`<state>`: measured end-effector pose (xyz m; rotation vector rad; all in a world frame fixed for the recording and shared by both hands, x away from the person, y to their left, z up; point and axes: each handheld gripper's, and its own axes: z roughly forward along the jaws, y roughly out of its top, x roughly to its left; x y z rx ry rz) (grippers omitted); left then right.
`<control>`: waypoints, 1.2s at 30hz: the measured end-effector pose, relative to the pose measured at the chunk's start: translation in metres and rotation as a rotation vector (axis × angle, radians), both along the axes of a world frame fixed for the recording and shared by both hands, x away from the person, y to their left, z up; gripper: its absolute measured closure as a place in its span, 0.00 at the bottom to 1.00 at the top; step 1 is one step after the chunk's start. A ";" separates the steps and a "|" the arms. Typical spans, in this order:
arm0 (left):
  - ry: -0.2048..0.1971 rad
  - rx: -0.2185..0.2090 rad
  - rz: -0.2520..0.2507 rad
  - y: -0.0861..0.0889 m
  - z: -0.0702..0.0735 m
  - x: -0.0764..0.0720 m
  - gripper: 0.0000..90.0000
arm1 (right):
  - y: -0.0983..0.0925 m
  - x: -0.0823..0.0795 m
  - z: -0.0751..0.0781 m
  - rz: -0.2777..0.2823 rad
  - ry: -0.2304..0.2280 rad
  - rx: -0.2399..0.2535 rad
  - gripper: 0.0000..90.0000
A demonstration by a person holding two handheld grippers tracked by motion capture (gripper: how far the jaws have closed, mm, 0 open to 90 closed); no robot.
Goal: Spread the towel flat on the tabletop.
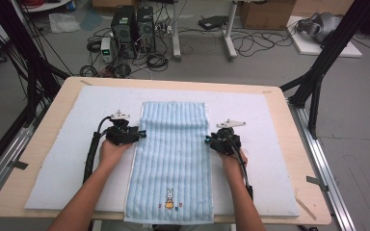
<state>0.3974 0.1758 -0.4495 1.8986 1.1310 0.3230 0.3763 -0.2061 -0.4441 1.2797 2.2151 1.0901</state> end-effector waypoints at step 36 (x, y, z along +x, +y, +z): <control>0.001 0.042 -0.222 0.012 -0.001 -0.110 0.97 | -0.006 -0.101 -0.001 0.207 0.057 -0.023 0.96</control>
